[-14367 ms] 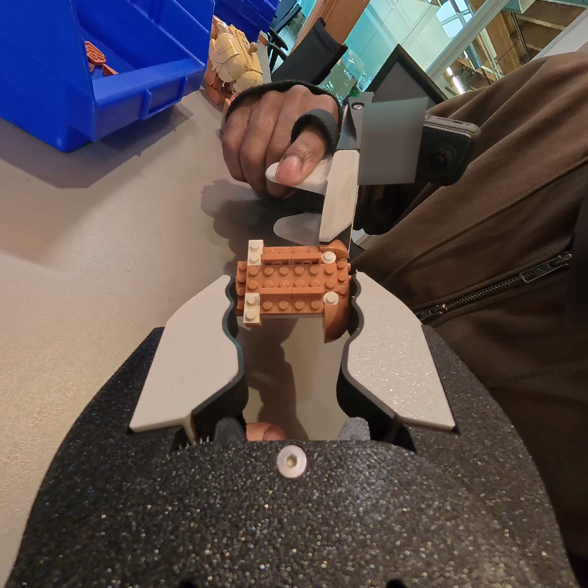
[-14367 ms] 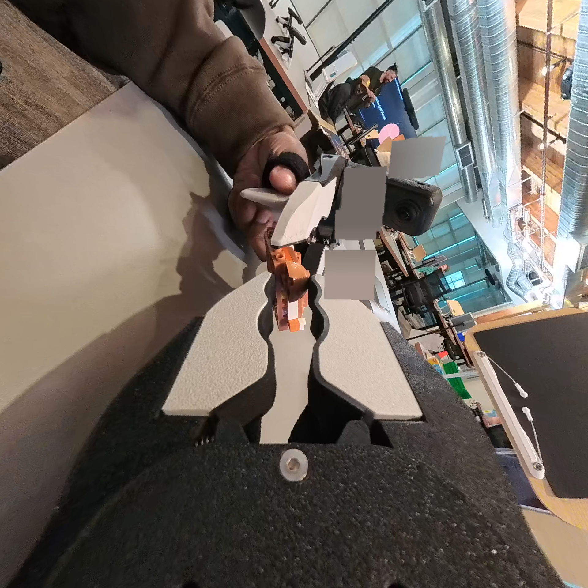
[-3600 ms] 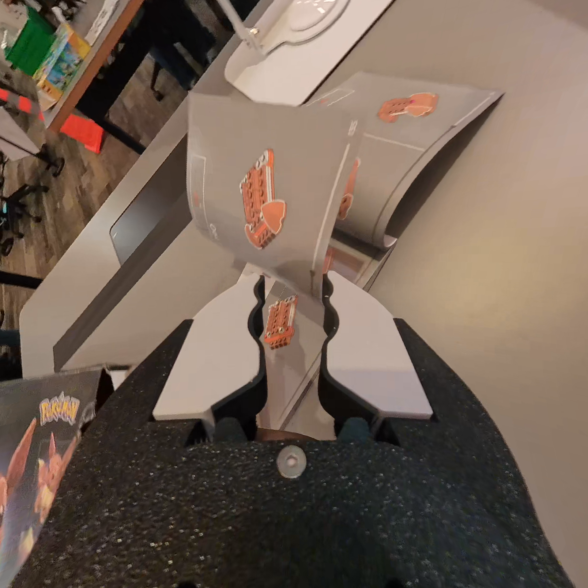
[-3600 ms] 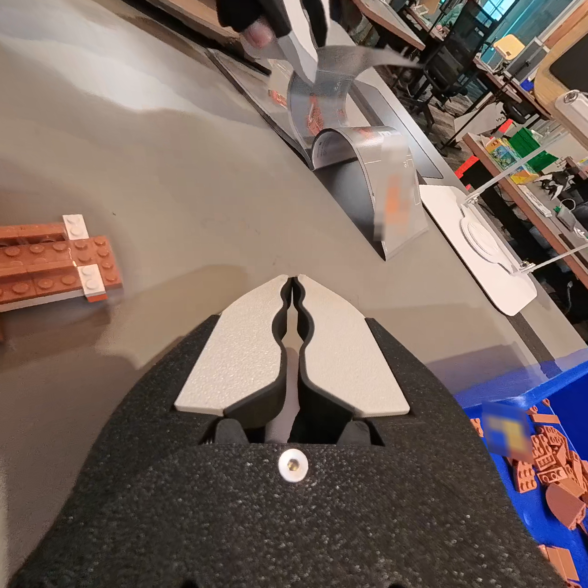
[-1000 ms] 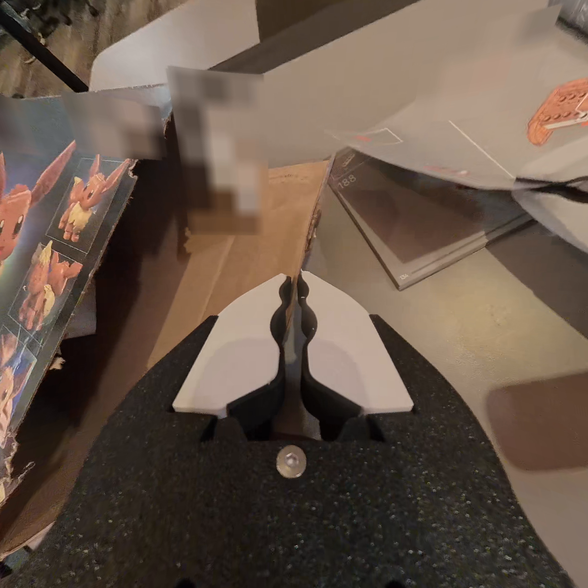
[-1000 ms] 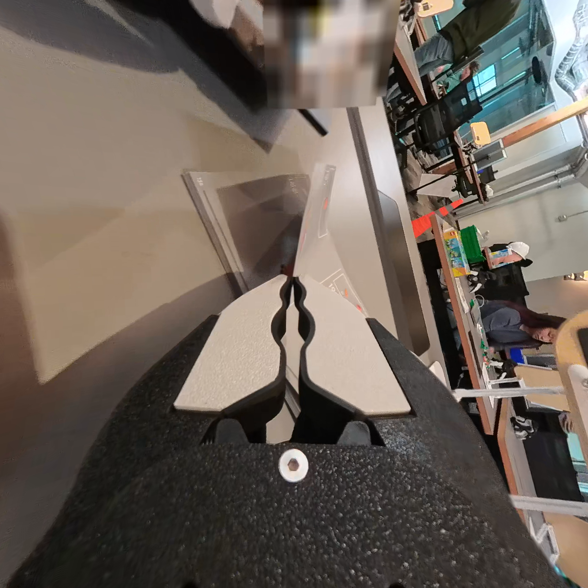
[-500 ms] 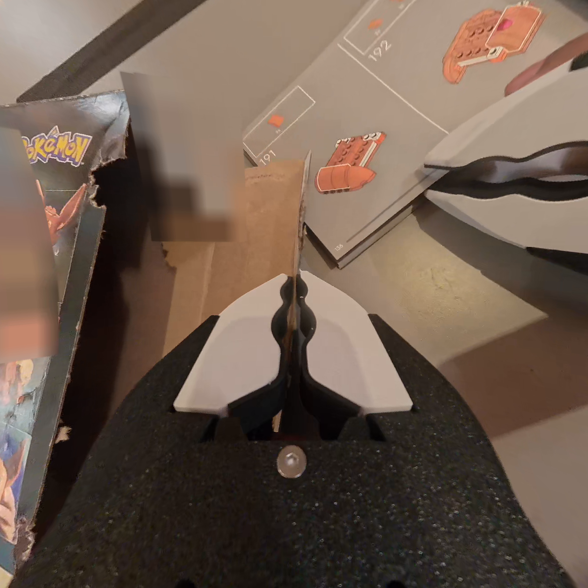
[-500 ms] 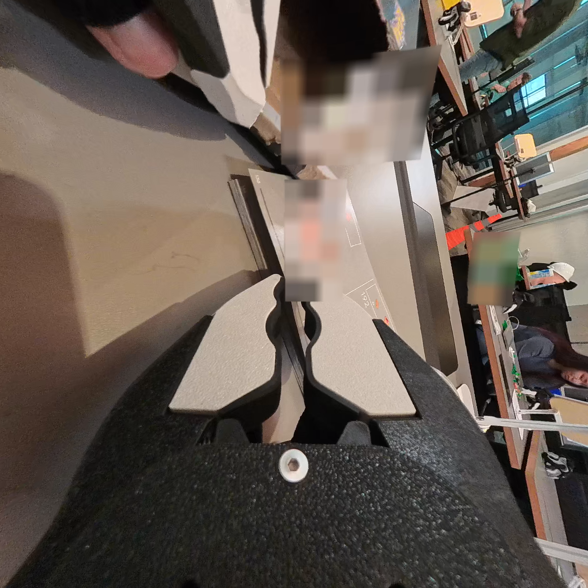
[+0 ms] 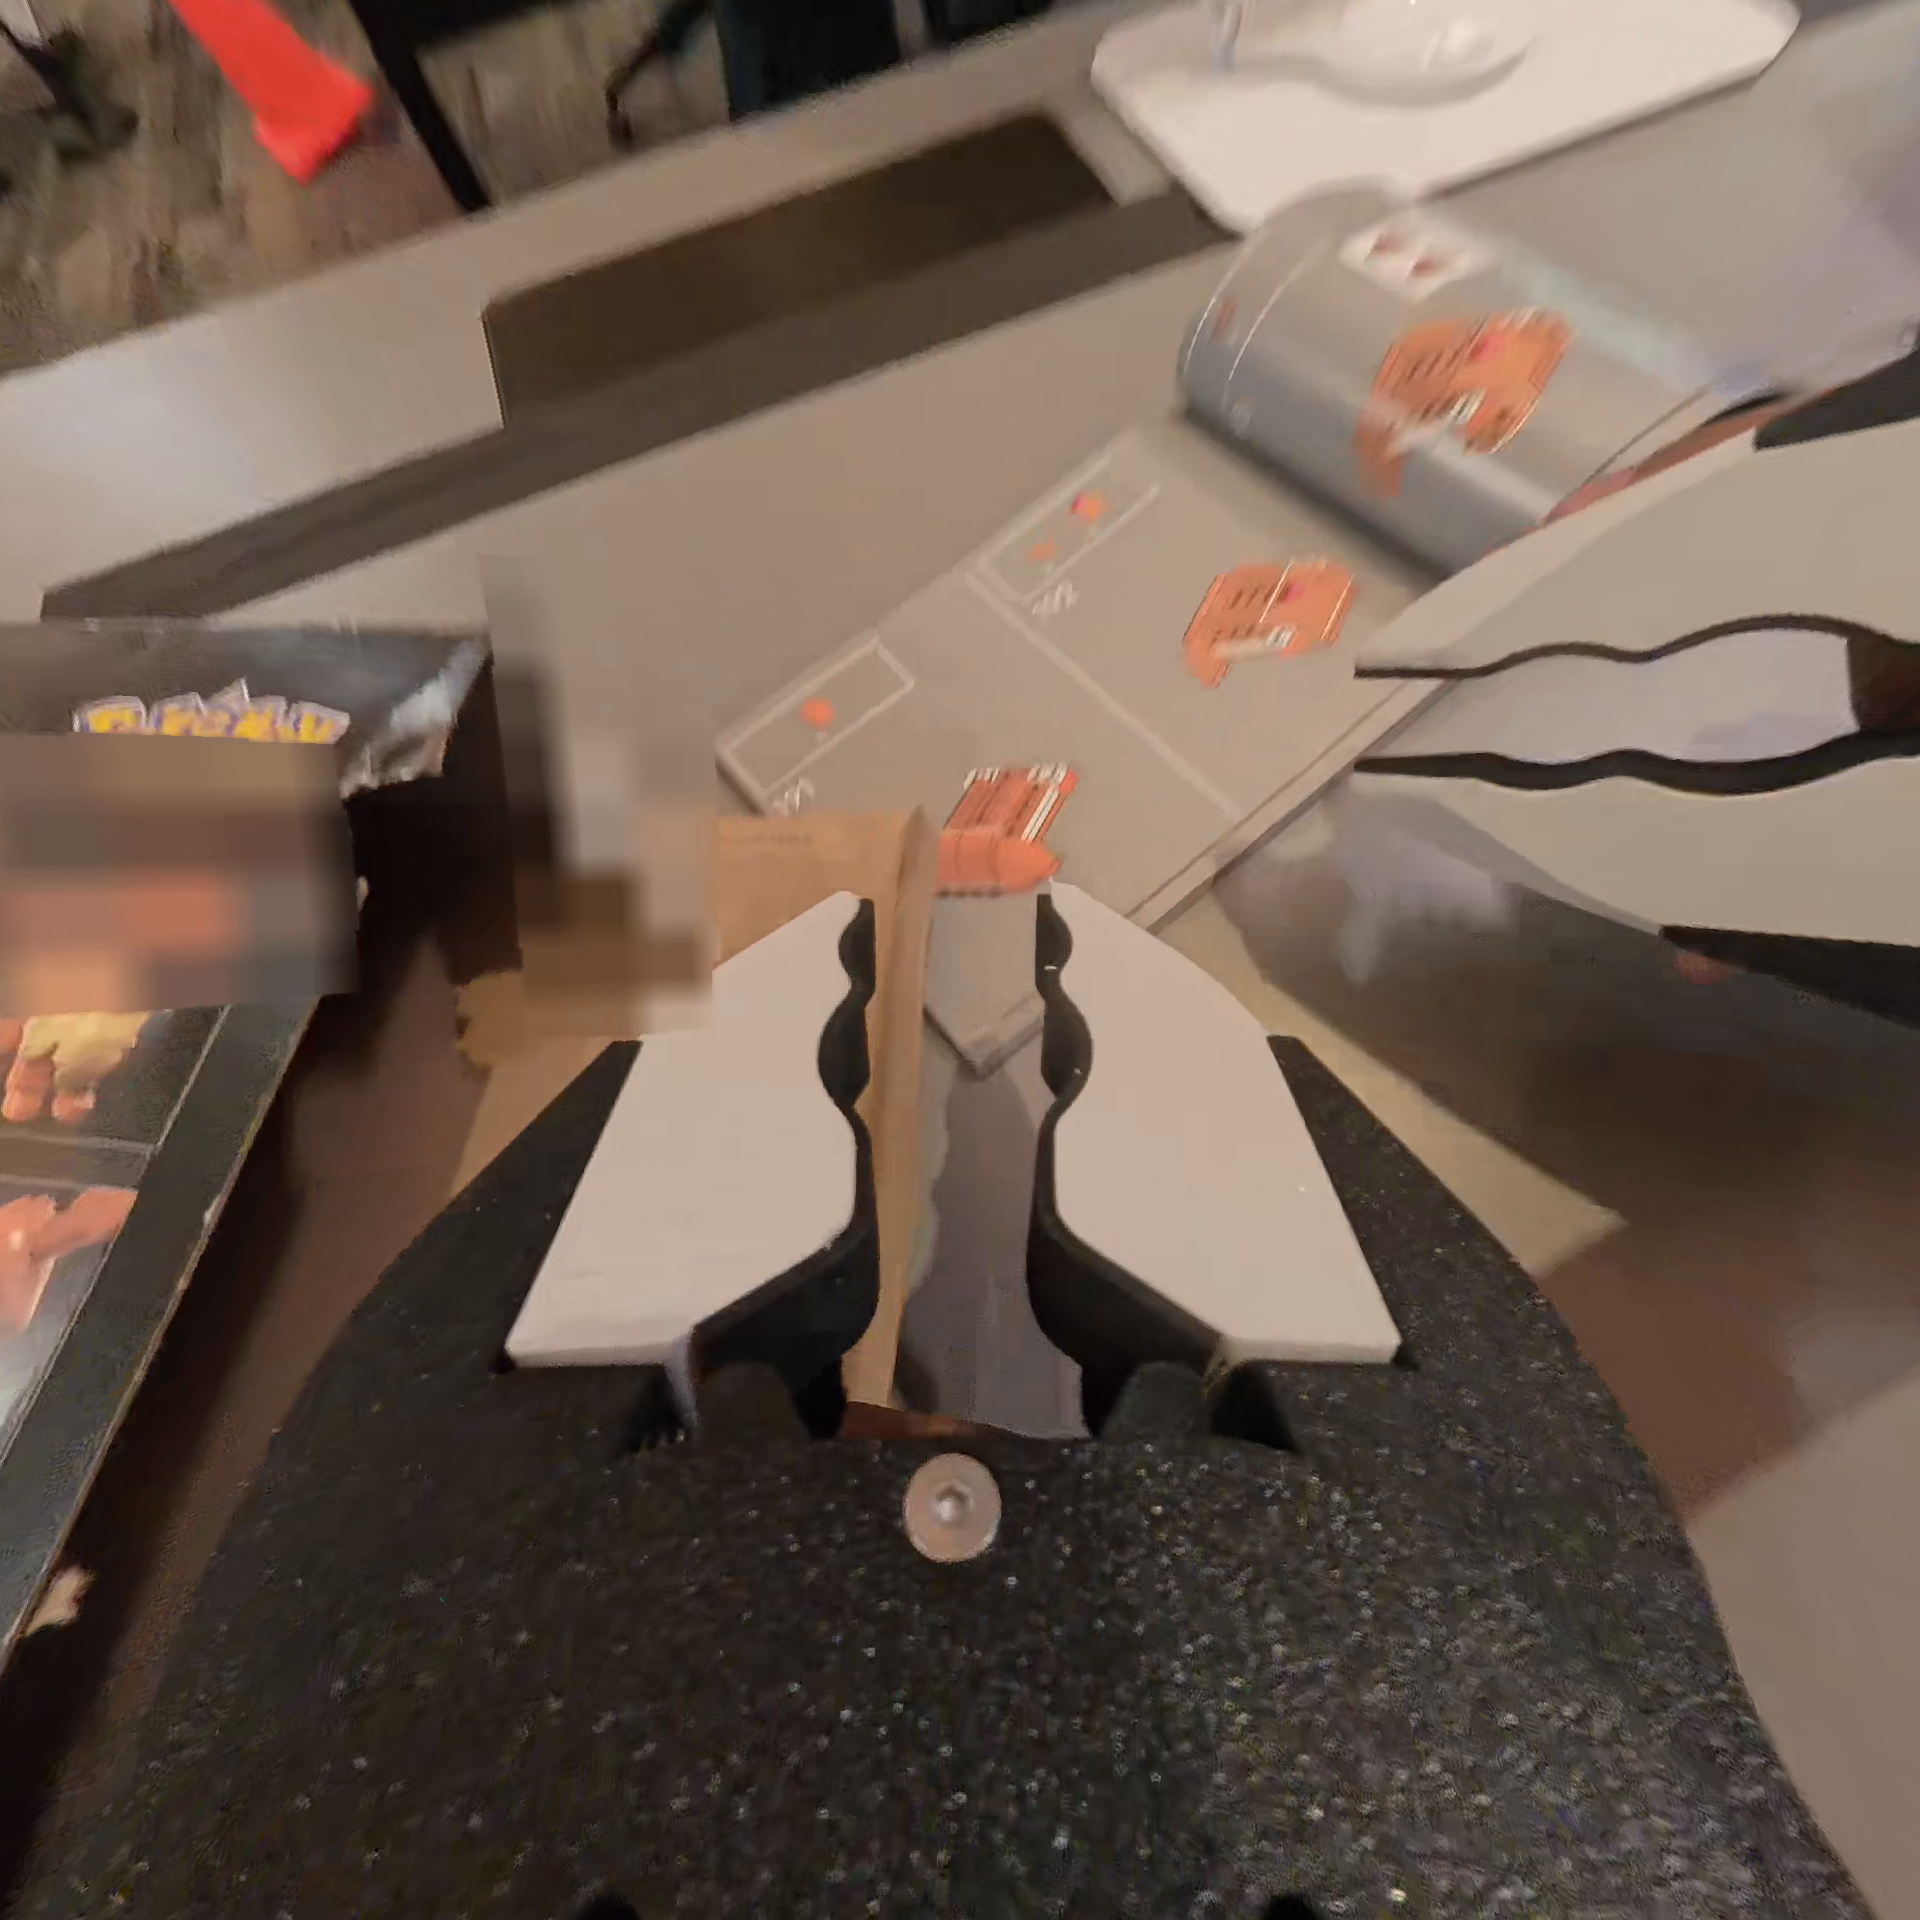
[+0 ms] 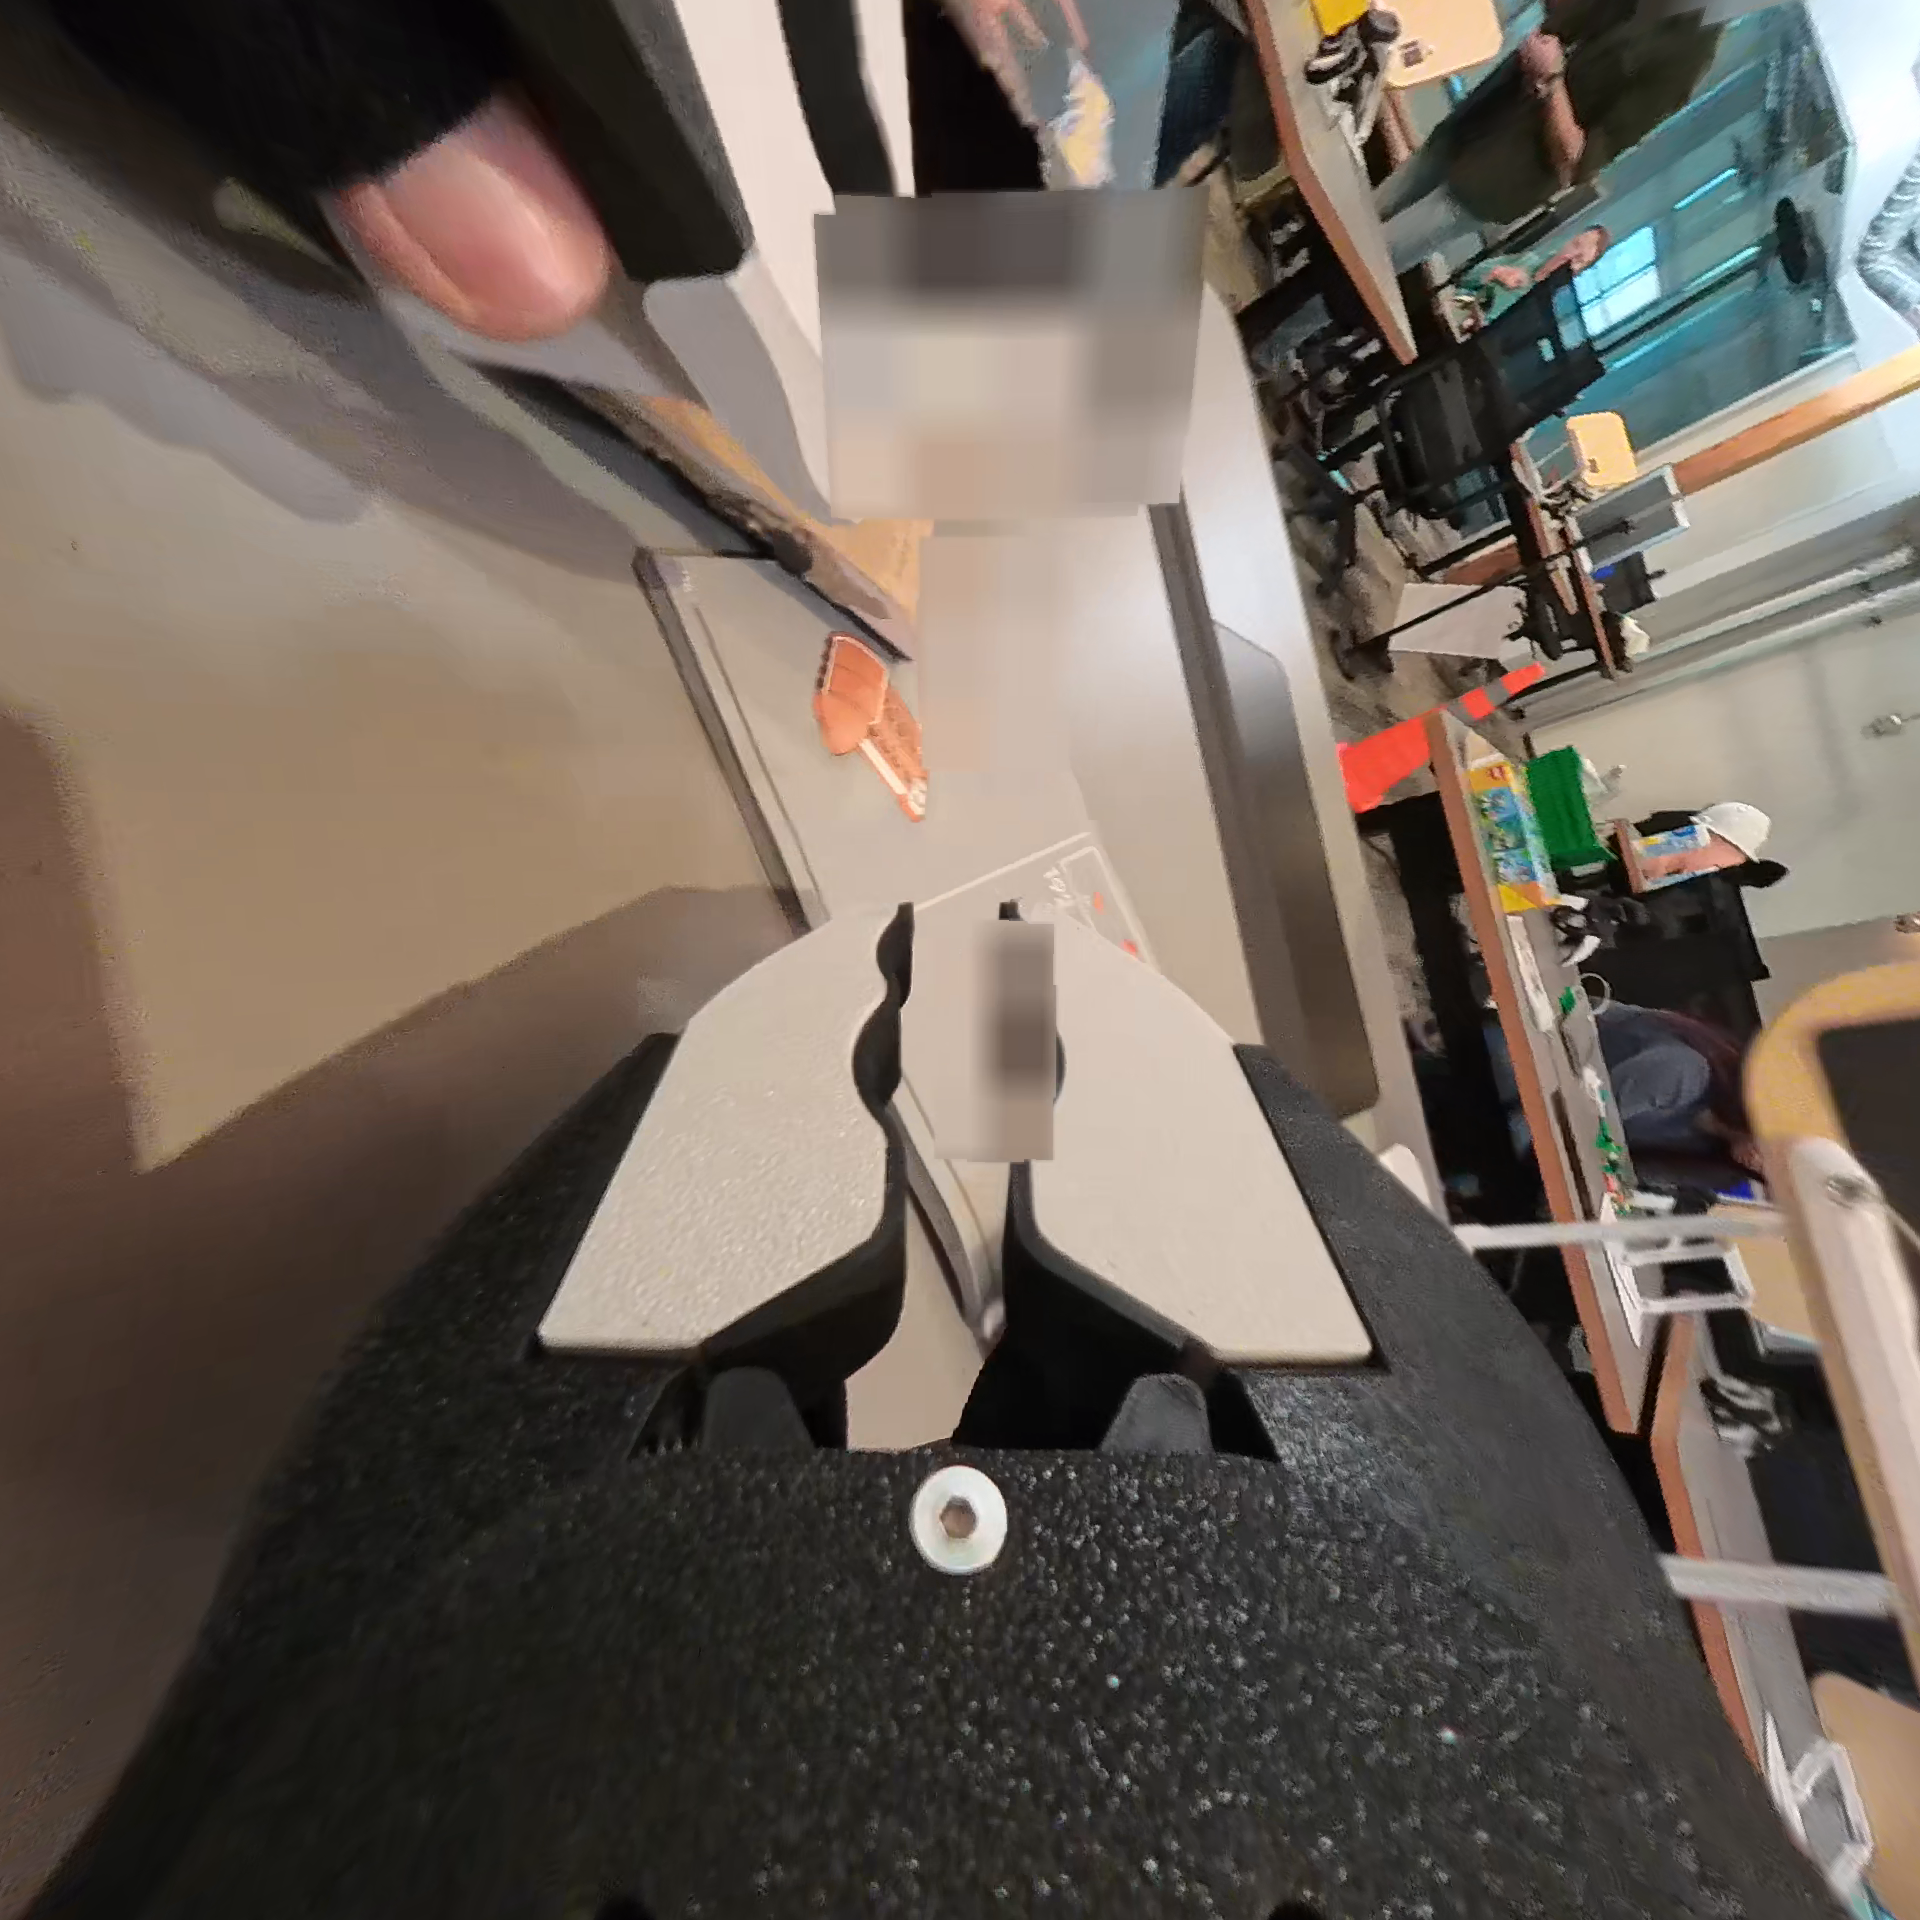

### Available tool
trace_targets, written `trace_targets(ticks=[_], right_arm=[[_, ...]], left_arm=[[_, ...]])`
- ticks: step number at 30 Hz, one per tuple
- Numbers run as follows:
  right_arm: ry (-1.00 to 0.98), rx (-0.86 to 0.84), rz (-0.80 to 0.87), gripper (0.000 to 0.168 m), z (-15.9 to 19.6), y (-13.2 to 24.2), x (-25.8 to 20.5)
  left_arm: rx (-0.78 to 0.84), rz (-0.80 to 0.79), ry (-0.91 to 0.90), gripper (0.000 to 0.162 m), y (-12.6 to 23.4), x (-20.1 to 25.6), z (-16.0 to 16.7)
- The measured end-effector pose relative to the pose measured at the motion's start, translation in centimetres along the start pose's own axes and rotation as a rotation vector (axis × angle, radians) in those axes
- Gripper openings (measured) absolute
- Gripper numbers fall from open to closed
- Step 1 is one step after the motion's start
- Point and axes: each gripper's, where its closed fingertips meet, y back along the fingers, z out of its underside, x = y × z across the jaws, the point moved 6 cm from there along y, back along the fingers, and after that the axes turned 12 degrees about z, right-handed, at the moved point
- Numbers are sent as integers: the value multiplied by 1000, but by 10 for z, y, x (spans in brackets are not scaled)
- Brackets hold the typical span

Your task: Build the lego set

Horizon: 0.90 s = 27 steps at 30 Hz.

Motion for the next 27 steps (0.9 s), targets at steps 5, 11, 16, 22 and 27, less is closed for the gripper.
trace_targets(ticks=[5,11,16,22,27], right_arm=[[-76,10,55,15,-2,48,24],[-182,-33,69,10,37,120,27],[-346,-28,19,4,81,187,19],[-577,37,8,0,131,252,21],[-767,104,-2,0,160,277,25]], left_arm=[[267,7,-55,33,4,10,-23],[558,39,-128,28,11,28,-41],[685,144,-148,12,6,51,-45],[574,383,-141,0,-23,90,-35],[485,527,-245,0,-45,130,-36]])
